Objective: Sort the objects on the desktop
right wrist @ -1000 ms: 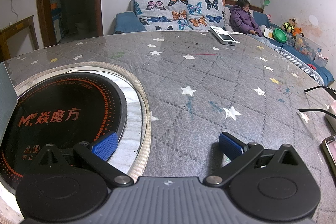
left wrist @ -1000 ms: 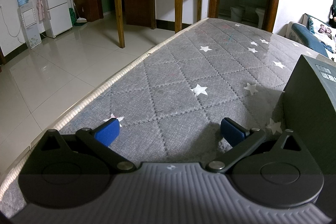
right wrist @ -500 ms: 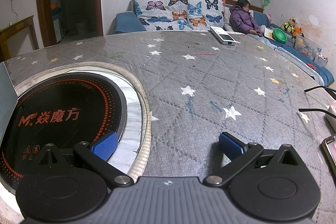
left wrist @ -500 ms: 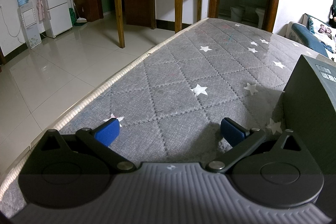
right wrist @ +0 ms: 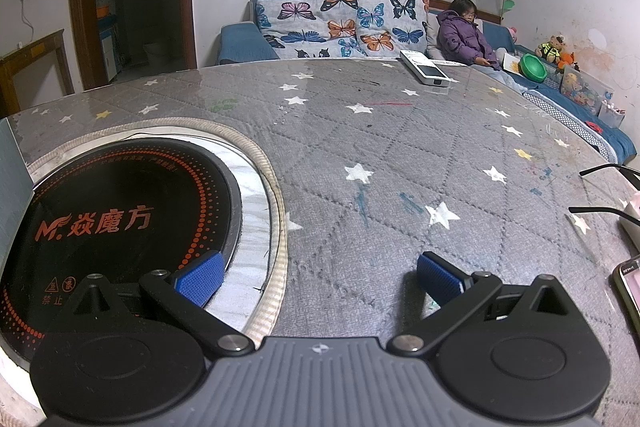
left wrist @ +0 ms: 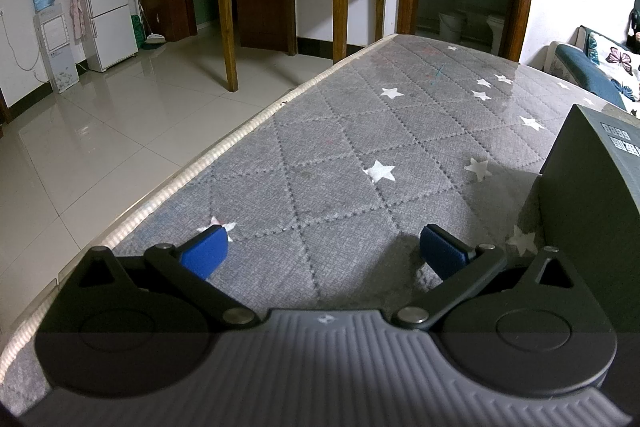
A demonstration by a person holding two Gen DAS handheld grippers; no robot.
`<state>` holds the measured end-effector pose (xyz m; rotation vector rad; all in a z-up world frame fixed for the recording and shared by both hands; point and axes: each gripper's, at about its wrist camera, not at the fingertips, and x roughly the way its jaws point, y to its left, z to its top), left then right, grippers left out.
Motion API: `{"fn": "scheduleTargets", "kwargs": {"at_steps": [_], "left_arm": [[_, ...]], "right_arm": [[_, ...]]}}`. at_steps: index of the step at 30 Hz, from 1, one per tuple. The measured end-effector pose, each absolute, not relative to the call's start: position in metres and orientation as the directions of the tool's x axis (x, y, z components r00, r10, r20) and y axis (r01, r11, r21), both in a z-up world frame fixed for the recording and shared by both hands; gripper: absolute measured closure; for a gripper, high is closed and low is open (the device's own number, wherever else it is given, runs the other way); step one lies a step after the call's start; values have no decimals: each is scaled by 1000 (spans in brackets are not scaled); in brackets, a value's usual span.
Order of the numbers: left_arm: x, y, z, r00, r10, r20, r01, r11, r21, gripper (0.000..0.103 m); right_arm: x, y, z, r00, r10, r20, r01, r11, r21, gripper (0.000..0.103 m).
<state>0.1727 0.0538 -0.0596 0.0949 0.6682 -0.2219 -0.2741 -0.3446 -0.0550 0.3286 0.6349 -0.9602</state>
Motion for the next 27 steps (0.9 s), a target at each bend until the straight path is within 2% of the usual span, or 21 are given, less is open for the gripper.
{"fn": "scheduleTargets", "kwargs": {"at_steps": [18,27], "left_arm": [[173,54,-60,762,-175,-624,236,972,16,0],[178,57,-61,749,-217,-626,293,956,18,0]], "right_arm": [[-274,-345,-55,413,-654,-634,839,544,-15,0],[-274,-344,-55,413,-654,-634,839,544,-15,0]]}}
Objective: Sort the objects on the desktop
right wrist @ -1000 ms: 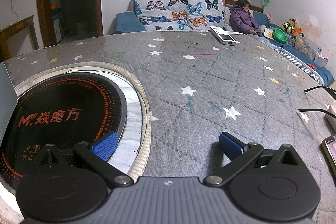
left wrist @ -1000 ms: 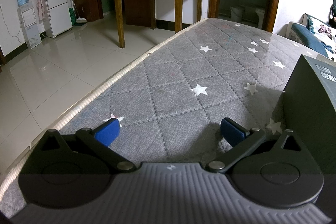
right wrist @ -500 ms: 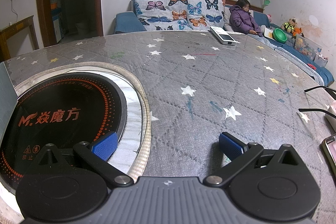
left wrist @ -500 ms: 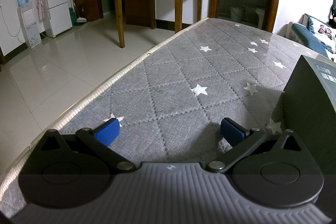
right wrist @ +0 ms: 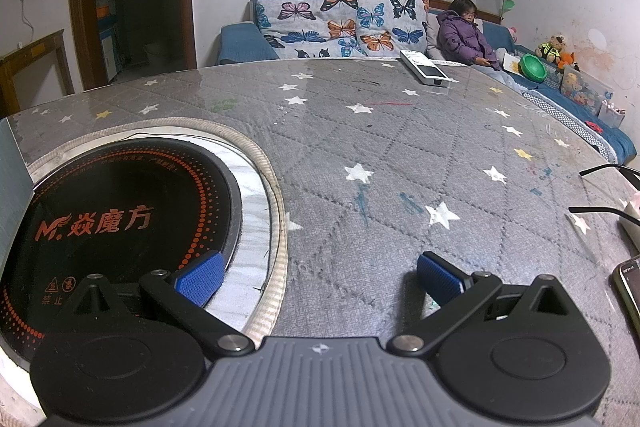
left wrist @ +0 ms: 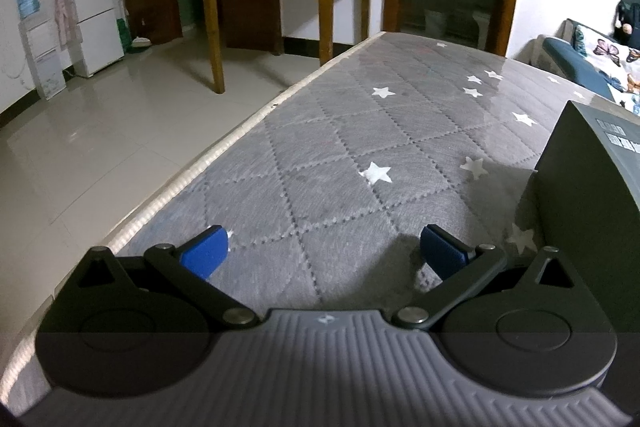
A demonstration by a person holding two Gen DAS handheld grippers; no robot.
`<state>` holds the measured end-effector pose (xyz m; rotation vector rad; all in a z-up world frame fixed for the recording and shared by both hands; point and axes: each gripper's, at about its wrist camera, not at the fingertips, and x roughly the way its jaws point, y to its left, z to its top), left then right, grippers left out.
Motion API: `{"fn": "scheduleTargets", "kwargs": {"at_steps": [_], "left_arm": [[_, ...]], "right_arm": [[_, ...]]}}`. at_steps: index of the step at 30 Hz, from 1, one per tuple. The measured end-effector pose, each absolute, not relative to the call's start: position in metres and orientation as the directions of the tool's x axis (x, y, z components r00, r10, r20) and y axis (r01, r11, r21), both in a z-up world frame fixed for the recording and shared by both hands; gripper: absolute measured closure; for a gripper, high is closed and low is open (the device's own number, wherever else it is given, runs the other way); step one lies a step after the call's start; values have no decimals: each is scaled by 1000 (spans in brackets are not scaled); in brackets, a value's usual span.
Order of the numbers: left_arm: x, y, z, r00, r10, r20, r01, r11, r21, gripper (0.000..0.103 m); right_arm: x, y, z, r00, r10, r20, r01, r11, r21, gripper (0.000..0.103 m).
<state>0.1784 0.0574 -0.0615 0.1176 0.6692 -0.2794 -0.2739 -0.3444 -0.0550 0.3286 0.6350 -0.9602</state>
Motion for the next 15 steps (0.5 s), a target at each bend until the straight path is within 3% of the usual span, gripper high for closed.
{"fn": "scheduleTargets", "kwargs": {"at_steps": [15], "left_arm": [[179,59,-61,748,-227,-623,305,952,19,0]], "right_arm": [[-274,-345,-55,413,-654,-634,839,544,-15,0]]}}
